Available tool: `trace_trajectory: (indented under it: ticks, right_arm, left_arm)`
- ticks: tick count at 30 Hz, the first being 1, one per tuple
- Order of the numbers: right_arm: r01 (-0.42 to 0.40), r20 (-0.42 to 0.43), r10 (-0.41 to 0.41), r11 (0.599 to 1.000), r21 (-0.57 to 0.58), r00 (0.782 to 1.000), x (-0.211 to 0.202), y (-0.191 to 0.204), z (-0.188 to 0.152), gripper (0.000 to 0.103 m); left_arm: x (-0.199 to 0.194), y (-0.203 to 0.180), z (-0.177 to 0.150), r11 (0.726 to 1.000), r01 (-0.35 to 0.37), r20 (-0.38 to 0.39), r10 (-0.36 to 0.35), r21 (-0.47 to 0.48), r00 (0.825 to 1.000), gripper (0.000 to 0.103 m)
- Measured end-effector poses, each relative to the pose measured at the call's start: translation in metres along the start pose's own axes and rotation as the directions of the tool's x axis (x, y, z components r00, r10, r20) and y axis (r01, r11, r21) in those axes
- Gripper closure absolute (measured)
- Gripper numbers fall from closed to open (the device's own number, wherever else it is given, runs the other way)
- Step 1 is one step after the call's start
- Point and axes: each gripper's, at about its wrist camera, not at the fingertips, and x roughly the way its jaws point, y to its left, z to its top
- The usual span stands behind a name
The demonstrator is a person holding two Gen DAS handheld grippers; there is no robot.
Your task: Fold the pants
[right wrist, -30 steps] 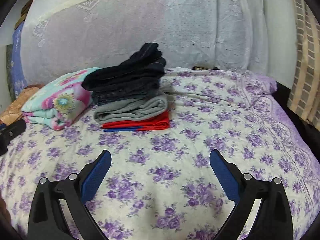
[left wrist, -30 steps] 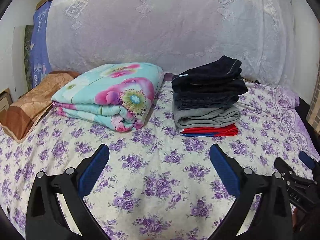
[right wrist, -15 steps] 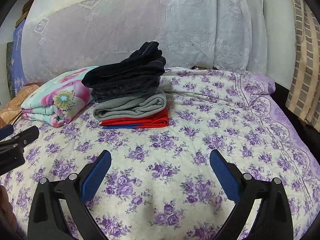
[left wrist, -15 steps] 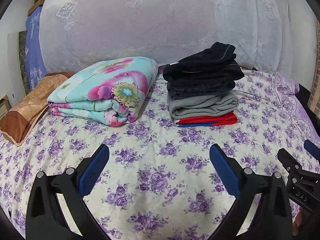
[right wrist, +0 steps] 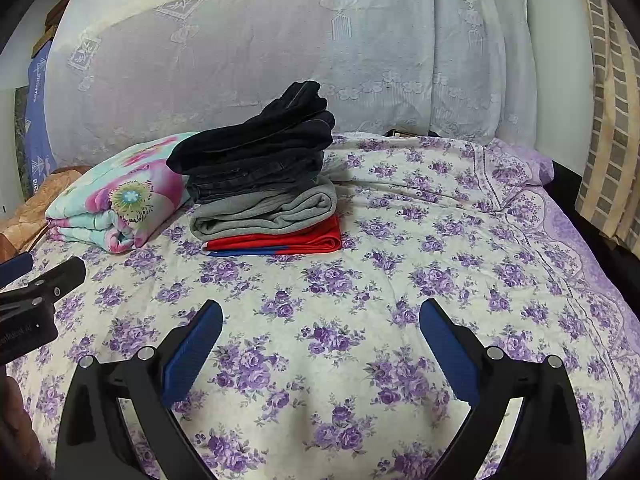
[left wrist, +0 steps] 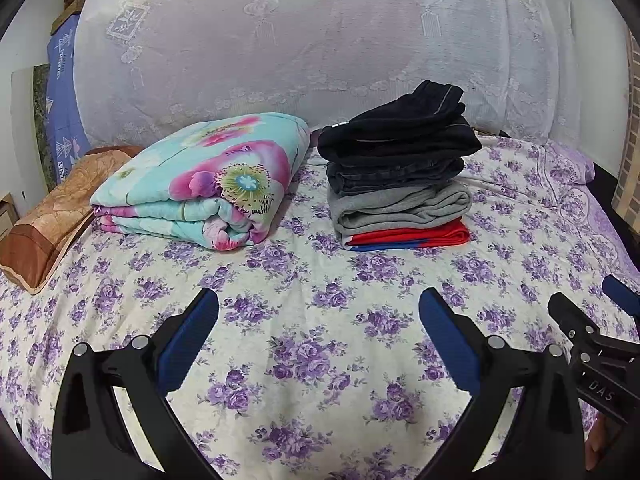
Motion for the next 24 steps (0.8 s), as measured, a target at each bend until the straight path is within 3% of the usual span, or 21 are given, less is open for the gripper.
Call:
trace_trajectory:
  ticks: [24]
  right_arm:
    - [-0.005,-0.003,0.005,1.000,-0.003,1.000,-0.0016,0.0022,-0.0014,0.004]
  left_arm:
    - [0.0010,-0.0049,-0.0023,1.000,0.018,-0.011,-0.017,0.010,1.000,0.005]
